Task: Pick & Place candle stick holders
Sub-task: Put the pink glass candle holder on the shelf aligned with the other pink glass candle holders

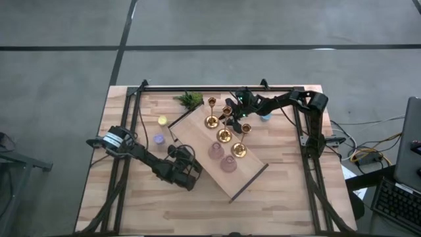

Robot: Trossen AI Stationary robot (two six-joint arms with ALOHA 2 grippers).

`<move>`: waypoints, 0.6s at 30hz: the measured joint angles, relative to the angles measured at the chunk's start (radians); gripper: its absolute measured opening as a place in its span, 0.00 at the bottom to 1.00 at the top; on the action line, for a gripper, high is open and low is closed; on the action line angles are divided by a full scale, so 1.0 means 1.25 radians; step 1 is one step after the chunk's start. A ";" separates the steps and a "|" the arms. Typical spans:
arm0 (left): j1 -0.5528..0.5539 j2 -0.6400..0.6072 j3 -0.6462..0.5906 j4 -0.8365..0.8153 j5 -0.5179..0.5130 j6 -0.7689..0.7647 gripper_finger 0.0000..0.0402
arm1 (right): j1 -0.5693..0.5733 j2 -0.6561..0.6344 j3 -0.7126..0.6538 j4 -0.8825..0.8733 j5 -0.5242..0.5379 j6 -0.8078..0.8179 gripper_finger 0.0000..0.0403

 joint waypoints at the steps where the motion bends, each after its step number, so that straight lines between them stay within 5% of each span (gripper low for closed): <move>1: 0.001 0.000 0.000 0.000 0.000 0.000 0.66 | 0.000 0.000 0.000 0.001 0.000 0.000 0.38; 18: 0.000 0.000 0.000 0.001 0.028 0.014 0.66 | 0.017 0.000 0.000 -0.012 -0.063 0.025 0.39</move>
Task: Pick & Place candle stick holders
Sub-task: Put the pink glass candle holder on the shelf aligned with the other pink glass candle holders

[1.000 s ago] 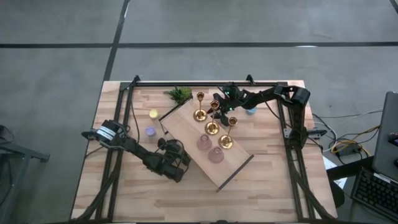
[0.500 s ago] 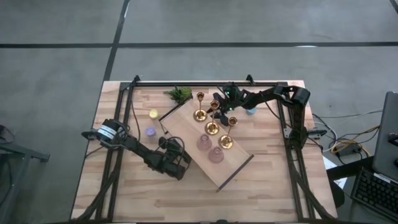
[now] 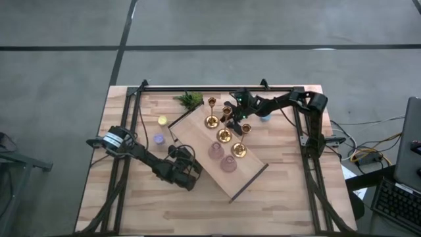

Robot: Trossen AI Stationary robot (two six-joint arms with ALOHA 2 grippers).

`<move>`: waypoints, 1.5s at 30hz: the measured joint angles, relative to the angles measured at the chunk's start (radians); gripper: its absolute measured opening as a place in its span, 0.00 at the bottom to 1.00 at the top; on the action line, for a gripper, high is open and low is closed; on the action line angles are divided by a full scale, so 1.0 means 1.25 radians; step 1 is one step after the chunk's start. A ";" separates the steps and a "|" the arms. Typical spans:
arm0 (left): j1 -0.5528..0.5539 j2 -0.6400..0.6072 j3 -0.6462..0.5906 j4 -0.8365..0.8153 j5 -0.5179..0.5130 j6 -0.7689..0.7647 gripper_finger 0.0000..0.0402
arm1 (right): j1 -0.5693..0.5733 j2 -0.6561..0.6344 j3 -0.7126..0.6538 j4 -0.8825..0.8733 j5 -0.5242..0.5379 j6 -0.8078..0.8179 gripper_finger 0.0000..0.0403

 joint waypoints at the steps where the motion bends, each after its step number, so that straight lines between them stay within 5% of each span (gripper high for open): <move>1: 0.000 0.000 0.000 0.000 0.000 0.000 0.66 | 0.003 0.000 0.000 0.001 0.001 -0.001 0.39; 11: 0.001 0.000 0.000 0.000 0.000 -0.002 0.66 | 0.011 0.000 0.000 0.007 0.086 -0.004 0.37; 45: 0.070 0.000 0.001 0.023 -0.031 -0.047 0.60 | 0.016 0.000 0.000 0.008 0.089 0.020 0.40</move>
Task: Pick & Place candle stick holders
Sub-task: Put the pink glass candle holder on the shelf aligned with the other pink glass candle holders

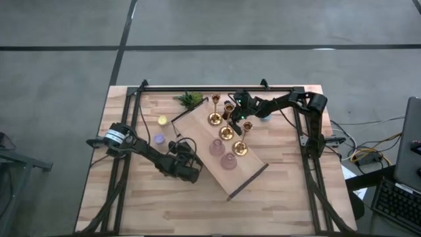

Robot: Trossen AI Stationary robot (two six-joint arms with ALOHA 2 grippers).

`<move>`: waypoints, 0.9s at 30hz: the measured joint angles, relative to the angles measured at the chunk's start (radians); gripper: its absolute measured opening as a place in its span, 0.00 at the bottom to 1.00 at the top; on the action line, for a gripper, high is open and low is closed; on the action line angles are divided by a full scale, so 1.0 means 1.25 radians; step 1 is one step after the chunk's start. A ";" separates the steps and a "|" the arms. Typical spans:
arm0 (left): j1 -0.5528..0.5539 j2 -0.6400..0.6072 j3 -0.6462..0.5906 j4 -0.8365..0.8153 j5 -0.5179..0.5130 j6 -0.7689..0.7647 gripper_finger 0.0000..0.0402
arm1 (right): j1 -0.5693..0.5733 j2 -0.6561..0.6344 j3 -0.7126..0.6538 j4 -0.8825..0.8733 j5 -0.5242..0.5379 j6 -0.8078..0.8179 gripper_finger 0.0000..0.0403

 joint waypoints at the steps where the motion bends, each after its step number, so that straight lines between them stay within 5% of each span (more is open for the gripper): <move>1: 0.000 0.000 0.000 0.001 0.000 0.000 0.59 | 0.000 0.000 0.000 0.000 0.000 -0.002 0.40; 17: -0.022 0.000 0.001 0.003 0.031 0.001 0.59 | 0.002 0.000 0.000 0.004 0.024 -0.021 0.40; 21: -0.022 0.000 0.000 0.002 0.031 0.002 0.59 | 0.013 0.000 0.000 0.004 -0.049 -0.020 0.41; 27: -0.023 0.000 0.000 0.002 0.031 0.003 0.59 | 0.036 -0.001 0.000 -0.009 -0.050 -0.028 0.36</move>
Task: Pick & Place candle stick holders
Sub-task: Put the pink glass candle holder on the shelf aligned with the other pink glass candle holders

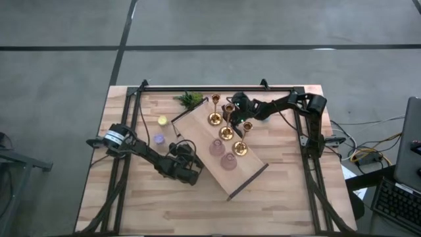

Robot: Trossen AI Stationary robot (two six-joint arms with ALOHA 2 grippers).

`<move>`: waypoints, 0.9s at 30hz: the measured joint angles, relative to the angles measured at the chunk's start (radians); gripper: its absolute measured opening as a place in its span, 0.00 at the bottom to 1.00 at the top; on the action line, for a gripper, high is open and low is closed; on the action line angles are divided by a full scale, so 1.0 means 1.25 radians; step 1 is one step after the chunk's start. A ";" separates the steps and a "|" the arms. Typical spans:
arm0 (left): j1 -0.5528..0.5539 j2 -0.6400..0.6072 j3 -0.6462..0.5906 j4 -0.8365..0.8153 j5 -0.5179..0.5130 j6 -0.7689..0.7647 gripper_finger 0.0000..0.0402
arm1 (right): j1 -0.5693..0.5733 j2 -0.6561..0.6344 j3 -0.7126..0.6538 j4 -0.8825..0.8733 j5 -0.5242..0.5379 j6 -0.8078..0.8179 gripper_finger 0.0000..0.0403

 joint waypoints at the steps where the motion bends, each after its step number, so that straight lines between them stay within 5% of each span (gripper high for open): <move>1: 0.000 0.000 0.000 0.000 0.000 0.000 0.59 | 0.003 0.000 0.000 -0.003 0.000 -0.006 0.34; 10: 0.000 0.000 0.000 0.000 0.001 0.002 0.59 | 0.002 0.000 0.000 -0.054 0.002 -0.033 0.05; 19: -0.012 0.000 -0.001 -0.002 0.044 0.037 0.59 | -0.012 -0.024 -0.013 -0.100 0.055 -0.010 0.03; 27: -0.020 0.000 -0.001 -0.005 0.045 0.043 0.59 | -0.040 -0.151 -0.081 -0.200 0.145 -0.001 0.02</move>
